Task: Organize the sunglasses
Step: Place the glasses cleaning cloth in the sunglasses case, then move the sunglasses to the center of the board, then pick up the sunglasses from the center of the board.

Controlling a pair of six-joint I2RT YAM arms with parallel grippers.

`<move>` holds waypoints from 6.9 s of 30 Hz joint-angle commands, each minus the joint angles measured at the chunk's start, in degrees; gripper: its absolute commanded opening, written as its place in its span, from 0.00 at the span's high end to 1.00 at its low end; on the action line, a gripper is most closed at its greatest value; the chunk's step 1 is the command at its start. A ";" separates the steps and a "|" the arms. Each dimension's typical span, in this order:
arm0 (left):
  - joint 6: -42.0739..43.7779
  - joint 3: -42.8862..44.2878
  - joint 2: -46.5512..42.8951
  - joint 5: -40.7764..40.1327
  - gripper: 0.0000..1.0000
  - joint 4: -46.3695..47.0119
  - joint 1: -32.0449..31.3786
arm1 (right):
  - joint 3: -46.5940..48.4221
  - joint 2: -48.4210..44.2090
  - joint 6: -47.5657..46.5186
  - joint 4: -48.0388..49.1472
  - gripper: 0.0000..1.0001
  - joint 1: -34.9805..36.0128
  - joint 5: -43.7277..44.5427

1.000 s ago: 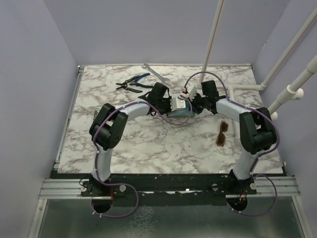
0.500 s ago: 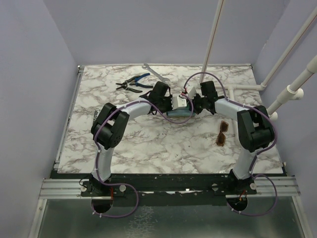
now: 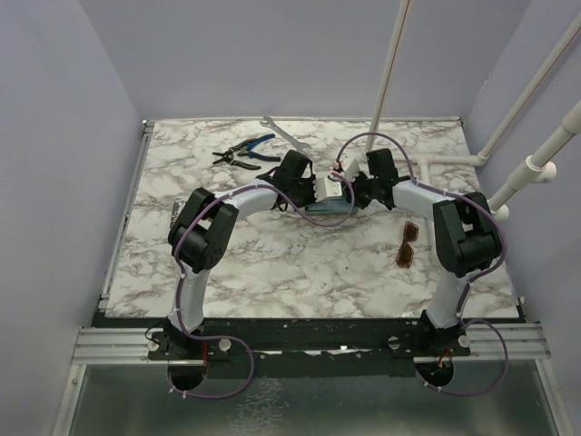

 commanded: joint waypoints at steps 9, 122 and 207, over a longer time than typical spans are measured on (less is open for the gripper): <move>-0.47 -0.42 -0.65 0.53 0.73 -1.11 -0.19 | 1.81 1.32 1.58 -0.21 0.80 -0.23 -1.00; -60.78 -52.03 -49.48 -15.34 0.15 37.20 7.72 | -11.75 -12.29 70.09 -36.64 0.35 -12.22 22.91; -55.22 -60.80 -53.80 -6.71 0.01 40.81 11.57 | -10.31 -13.99 -38.85 -20.03 0.04 -1.30 1.11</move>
